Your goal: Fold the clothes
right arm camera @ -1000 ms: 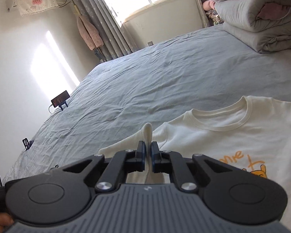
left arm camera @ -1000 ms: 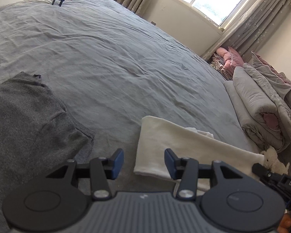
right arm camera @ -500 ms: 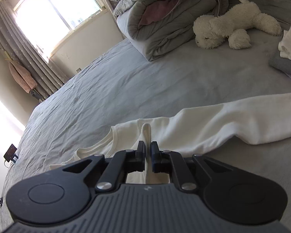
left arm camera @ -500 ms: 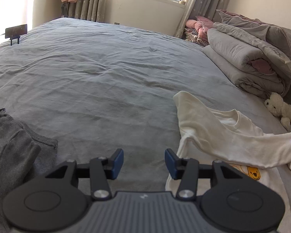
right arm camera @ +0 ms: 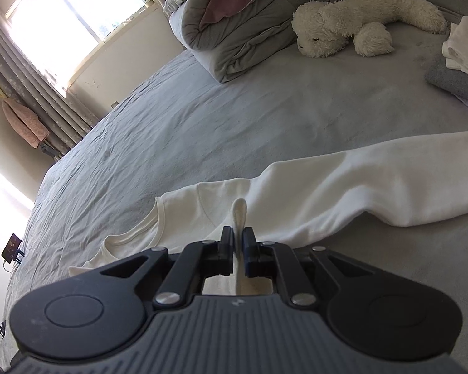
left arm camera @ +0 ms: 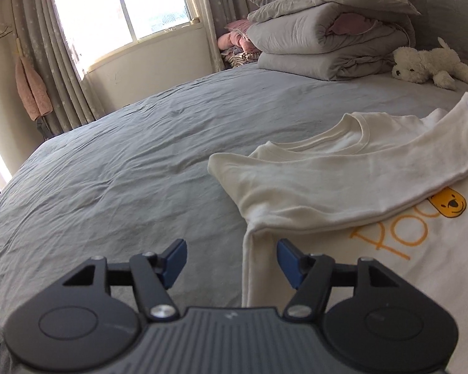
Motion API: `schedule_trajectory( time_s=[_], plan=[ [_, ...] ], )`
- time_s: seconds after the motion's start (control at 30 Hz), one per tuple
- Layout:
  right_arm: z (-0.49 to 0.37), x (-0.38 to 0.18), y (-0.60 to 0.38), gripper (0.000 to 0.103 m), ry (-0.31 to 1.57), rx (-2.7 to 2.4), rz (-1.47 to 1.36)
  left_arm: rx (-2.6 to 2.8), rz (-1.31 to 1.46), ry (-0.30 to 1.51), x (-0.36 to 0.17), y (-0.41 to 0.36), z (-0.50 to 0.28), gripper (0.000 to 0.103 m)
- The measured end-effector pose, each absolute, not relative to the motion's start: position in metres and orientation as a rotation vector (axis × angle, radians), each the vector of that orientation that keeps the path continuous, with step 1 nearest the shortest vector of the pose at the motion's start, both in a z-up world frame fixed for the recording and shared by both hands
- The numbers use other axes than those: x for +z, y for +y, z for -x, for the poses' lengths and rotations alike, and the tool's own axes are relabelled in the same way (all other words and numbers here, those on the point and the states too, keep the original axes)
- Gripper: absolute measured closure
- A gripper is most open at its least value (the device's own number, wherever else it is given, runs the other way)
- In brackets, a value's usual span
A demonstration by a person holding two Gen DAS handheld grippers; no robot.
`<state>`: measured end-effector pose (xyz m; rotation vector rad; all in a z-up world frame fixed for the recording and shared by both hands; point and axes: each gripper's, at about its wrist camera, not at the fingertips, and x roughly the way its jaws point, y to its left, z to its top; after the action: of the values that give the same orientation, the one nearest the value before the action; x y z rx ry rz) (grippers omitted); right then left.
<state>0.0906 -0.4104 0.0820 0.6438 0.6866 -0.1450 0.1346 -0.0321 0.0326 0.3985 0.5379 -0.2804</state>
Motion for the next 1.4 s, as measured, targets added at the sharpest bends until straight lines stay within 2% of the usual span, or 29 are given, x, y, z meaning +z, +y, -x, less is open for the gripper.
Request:
schedule_trajectory(
  time_s=[0.03,0.13,0.2,0.27,0.3,0.53,0.73,0.83,0.87,1.07,1.13,1.2,1.4],
  plan=[
    [-0.091,0.082,-0.410,0.094,0.686,-0.142,-0.642,-0.274,-0.413,0.533,0.031,-0.034,-0.137,0.039],
    [-0.090,0.084,-0.409,0.094,0.682,-0.136,-0.639,-0.257,-0.428,0.534,0.026,-0.037,-0.146,0.056],
    [-0.089,0.083,-0.410,0.094,0.683,-0.135,-0.654,-0.270,-0.375,0.543,0.025,-0.033,-0.148,0.079],
    [-0.087,0.082,-0.412,0.094,0.691,-0.131,-0.684,-0.274,-0.299,0.556,0.026,-0.028,-0.145,0.093],
    [-0.085,0.081,-0.413,0.094,0.705,-0.122,-0.705,-0.252,-0.244,0.567,0.027,-0.022,-0.143,0.094],
    [-0.084,0.064,-0.407,0.094,0.867,-0.135,-0.673,-0.249,0.324,0.712,0.020,0.039,-0.156,0.094],
    [-0.088,0.062,-0.403,0.094,0.864,-0.116,-0.650,-0.271,0.492,0.718,0.009,0.053,-0.155,0.094],
    [-0.094,0.055,-0.410,0.094,0.886,-0.141,-0.656,-0.277,0.487,0.715,0.010,0.055,-0.157,0.093],
    [-0.096,0.052,-0.413,0.094,0.894,-0.151,-0.660,-0.279,0.482,0.717,0.013,0.057,-0.159,0.091],
    [-0.098,0.053,-0.416,0.094,0.902,-0.149,-0.637,-0.291,0.450,0.724,0.029,0.072,-0.167,0.066],
    [-0.098,0.055,-0.414,0.094,0.895,-0.124,-0.621,-0.295,0.440,0.726,0.034,0.076,-0.170,0.064],
    [-0.099,0.057,-0.412,0.088,0.891,-0.104,-0.604,-0.298,0.429,0.729,0.040,0.081,-0.173,0.056],
    [-0.102,0.055,-0.408,0.088,0.901,-0.094,-0.555,-0.257,0.480,0.753,0.040,0.075,-0.211,0.053]
  ],
)
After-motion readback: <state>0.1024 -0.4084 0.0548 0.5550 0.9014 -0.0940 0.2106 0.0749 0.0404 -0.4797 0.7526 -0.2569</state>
